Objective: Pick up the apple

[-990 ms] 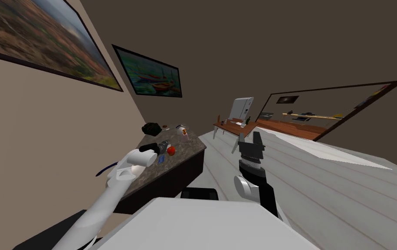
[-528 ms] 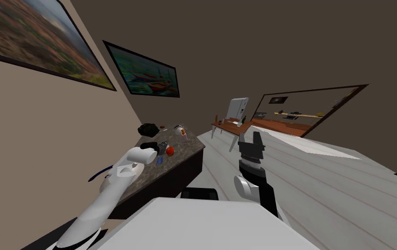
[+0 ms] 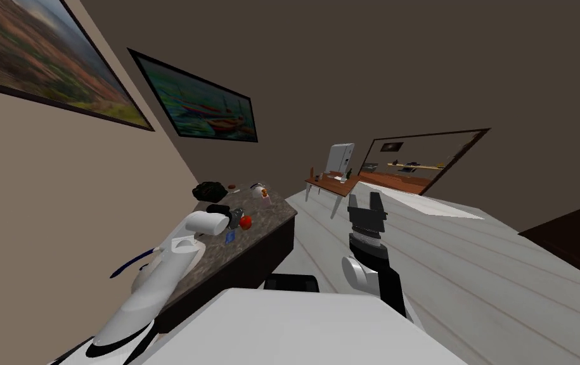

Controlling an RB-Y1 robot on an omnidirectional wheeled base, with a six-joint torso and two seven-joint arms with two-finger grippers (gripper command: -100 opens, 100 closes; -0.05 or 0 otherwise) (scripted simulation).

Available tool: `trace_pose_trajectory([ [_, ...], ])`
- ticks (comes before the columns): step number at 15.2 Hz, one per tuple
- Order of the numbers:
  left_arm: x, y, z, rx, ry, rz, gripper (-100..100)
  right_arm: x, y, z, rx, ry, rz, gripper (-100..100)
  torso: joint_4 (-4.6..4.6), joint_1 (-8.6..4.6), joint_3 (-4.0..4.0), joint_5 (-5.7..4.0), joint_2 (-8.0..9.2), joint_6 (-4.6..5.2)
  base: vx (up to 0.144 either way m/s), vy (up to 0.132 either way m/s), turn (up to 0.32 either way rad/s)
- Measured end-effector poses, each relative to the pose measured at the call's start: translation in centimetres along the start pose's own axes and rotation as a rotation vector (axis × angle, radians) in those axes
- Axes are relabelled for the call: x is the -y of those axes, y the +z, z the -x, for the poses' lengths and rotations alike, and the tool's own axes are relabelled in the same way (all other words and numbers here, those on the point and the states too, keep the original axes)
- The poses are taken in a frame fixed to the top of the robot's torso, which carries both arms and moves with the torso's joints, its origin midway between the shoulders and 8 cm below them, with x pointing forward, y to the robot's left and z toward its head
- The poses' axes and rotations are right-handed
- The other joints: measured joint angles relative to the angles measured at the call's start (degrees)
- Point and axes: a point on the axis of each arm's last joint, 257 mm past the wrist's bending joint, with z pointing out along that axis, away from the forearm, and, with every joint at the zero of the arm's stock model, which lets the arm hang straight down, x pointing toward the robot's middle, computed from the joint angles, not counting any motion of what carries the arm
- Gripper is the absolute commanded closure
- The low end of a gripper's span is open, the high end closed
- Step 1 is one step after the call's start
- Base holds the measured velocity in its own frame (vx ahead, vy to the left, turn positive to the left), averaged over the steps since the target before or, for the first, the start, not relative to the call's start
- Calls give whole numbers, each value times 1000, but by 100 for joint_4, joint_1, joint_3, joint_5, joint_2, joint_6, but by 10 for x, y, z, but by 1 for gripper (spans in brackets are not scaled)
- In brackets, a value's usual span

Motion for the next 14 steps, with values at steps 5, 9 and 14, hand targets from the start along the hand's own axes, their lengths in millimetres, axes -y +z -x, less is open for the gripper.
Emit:
trace_pose_trajectory([
  [5,-11,-2,4,1,-16,73,-100,0,0,0,0,0,0,0,0,0,-1,0,-2,0,-14,16,-102],
  [9,-20,-6,6,0,-32,135,-100,0,0,0,0,0,0,0,0,1,-1,0,-1,0,-16,19,-116],
  [14,-32,-10,8,-1,-48,212,-100,0,0,0,0,0,0,0,-1,-1,-2,0,-3,-2,-11,13,-85],
])
